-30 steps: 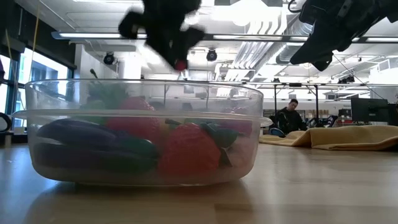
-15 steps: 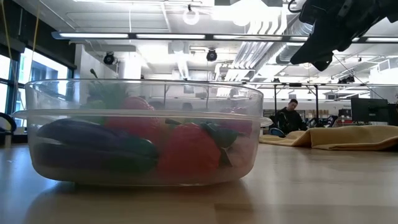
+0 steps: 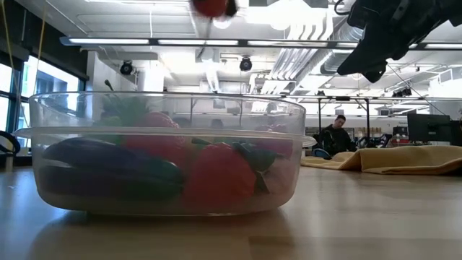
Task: Pick and placing Produce into tupperware
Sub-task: Put the red cherry into the transparent bin, then return to Home Position
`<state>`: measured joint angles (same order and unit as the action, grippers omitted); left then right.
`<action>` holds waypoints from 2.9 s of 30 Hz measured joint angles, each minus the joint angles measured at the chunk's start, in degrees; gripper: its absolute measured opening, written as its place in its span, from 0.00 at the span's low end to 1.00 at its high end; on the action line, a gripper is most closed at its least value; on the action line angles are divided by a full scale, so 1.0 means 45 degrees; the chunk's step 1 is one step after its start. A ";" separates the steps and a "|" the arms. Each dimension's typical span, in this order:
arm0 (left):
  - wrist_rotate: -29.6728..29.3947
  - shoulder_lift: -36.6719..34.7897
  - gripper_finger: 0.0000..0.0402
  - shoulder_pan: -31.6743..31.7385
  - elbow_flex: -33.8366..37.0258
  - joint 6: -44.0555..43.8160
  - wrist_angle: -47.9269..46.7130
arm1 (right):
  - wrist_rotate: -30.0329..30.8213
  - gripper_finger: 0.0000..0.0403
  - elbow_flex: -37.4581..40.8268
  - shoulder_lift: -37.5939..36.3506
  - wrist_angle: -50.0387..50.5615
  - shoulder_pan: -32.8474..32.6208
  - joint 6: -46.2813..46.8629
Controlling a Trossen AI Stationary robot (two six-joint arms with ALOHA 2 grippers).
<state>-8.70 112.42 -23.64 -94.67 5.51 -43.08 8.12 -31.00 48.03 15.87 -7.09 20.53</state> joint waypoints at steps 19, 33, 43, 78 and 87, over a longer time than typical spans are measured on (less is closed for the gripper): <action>0.1204 0.1534 0.29 0.0000 0.0024 0.0012 0.0557 | 0.0049 0.00 0.0005 0.0000 0.0399 -0.0005 0.0000; 0.1260 0.1870 0.29 0.0010 0.0004 -0.0002 0.0760 | 0.0039 0.00 0.0005 0.0000 0.0431 -0.0004 0.0000; 0.1119 0.1920 0.44 0.0010 0.0009 0.0122 0.0618 | -0.0010 0.00 0.0005 0.0000 0.0435 0.0000 0.0000; -0.2315 0.1754 0.20 0.0136 -0.7285 0.0120 -0.7275 | 0.0053 0.00 0.0005 0.0000 0.0435 -0.0005 0.0000; -0.2842 0.1724 0.11 -0.0058 -0.7289 -0.0774 -0.7880 | 0.0044 0.00 0.0005 0.0000 0.0435 0.0000 0.0000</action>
<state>-21.49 120.17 -23.90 -127.47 2.02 -78.54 8.32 -30.98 48.03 17.82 -7.09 20.53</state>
